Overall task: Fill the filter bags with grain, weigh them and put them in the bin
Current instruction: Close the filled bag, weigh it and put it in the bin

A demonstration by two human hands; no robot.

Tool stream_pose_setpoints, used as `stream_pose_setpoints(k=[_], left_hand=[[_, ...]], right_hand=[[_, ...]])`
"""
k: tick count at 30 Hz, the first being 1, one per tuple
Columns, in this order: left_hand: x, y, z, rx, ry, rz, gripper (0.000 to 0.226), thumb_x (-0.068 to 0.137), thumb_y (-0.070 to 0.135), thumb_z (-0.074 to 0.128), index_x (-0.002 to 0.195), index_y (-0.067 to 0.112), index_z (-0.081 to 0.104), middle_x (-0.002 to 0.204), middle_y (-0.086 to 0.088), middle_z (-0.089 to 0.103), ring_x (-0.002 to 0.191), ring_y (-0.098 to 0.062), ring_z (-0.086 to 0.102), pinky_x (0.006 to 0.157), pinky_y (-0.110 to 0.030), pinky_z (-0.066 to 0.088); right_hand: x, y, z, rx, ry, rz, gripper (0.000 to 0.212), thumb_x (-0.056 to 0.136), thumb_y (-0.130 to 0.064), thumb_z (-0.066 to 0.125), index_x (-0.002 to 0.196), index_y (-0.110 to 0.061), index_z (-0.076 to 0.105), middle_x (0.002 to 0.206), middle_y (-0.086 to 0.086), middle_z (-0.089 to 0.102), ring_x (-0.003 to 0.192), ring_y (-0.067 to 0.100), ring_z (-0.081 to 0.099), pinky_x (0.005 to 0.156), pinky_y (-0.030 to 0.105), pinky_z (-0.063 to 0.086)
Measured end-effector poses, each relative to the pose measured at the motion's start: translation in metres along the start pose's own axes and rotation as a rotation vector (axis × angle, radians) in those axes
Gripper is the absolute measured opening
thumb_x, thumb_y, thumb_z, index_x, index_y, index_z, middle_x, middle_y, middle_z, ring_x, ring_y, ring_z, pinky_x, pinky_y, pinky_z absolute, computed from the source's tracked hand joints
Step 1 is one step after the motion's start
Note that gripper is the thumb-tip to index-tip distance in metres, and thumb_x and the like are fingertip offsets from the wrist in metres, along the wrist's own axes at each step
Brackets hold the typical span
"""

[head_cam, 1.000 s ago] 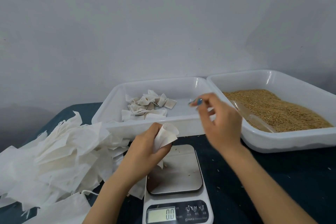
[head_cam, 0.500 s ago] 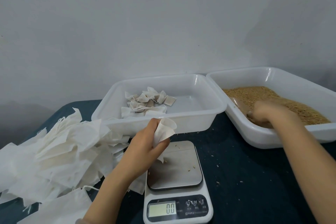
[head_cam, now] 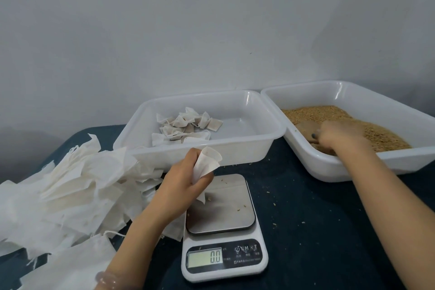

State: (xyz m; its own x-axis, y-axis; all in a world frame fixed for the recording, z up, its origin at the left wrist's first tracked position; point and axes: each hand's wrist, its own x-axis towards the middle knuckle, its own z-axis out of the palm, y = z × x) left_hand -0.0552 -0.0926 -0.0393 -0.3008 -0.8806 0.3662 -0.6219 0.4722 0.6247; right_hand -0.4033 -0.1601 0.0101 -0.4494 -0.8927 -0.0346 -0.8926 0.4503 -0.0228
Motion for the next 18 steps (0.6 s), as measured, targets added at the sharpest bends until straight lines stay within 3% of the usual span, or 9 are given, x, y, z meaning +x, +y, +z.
stream_pose_setpoints(k=[3,5,8,11,14,16,18], left_hand=[[0.000,-0.001,0.000,0.014,-0.004,0.001,0.022,0.094,0.028,0.061,0.111,0.034,0.048,0.089,0.016,0.062,0.083,-0.005,0.058,0.067,-0.024,0.046],[0.001,-0.001,0.001,0.023,-0.003,-0.009,0.023,0.094,0.028,0.061,0.111,0.035,0.048,0.089,0.016,0.062,0.083,-0.003,0.058,0.066,-0.024,0.047],[0.002,-0.001,0.001,0.025,-0.007,-0.010,0.023,0.094,0.030,0.060,0.111,0.037,0.047,0.089,0.018,0.062,0.083,-0.001,0.058,0.066,-0.024,0.048],[0.002,-0.001,0.001,0.025,-0.008,-0.004,0.023,0.094,0.030,0.060,0.110,0.039,0.045,0.090,0.018,0.062,0.084,-0.001,0.058,0.066,-0.023,0.048],[0.003,-0.001,0.001,0.030,-0.007,0.002,0.024,0.094,0.031,0.060,0.109,0.041,0.045,0.089,0.019,0.062,0.083,-0.001,0.059,0.065,-0.022,0.048],[0.003,-0.001,0.002,0.026,-0.006,0.006,0.024,0.094,0.031,0.061,0.107,0.043,0.044,0.088,0.018,0.062,0.083,-0.002,0.059,0.064,-0.022,0.048],[0.002,-0.001,0.001,0.024,-0.006,0.007,0.025,0.093,0.031,0.060,0.104,0.045,0.044,0.087,0.019,0.062,0.083,-0.001,0.059,0.063,-0.021,0.048]], right_hand=[[-0.005,-0.005,-0.002,-0.100,-0.029,-0.025,0.032,0.098,-0.022,0.046,0.125,-0.016,0.062,0.134,0.015,0.055,0.117,0.033,0.053,0.094,0.038,0.049],[-0.008,-0.010,-0.003,-0.139,-0.067,-0.039,0.036,0.098,-0.019,0.043,0.130,-0.019,0.060,0.131,0.012,0.057,0.113,0.031,0.056,0.094,0.037,0.050],[-0.007,-0.013,-0.004,-0.139,-0.052,-0.036,0.029,0.098,-0.018,0.046,0.120,-0.015,0.064,0.111,0.007,0.062,0.102,0.027,0.060,0.089,0.034,0.051],[-0.006,-0.013,-0.002,-0.131,0.012,-0.100,0.025,0.101,-0.021,0.044,0.112,-0.015,0.066,0.094,0.003,0.061,0.083,0.021,0.058,0.064,0.026,0.042],[-0.005,-0.011,0.001,-0.020,0.031,-0.159,0.033,0.104,-0.032,0.041,0.115,-0.014,0.065,0.110,0.005,0.067,0.096,0.026,0.062,0.072,0.031,0.043],[-0.002,-0.010,0.003,0.079,0.012,-0.143,0.034,0.104,-0.033,0.040,0.103,-0.011,0.066,0.095,0.006,0.065,0.089,0.027,0.061,0.074,0.033,0.045],[0.003,-0.010,0.004,0.167,0.016,-0.097,0.036,0.104,-0.029,0.040,0.081,-0.009,0.060,0.077,0.006,0.057,0.075,0.026,0.056,0.065,0.031,0.042]])
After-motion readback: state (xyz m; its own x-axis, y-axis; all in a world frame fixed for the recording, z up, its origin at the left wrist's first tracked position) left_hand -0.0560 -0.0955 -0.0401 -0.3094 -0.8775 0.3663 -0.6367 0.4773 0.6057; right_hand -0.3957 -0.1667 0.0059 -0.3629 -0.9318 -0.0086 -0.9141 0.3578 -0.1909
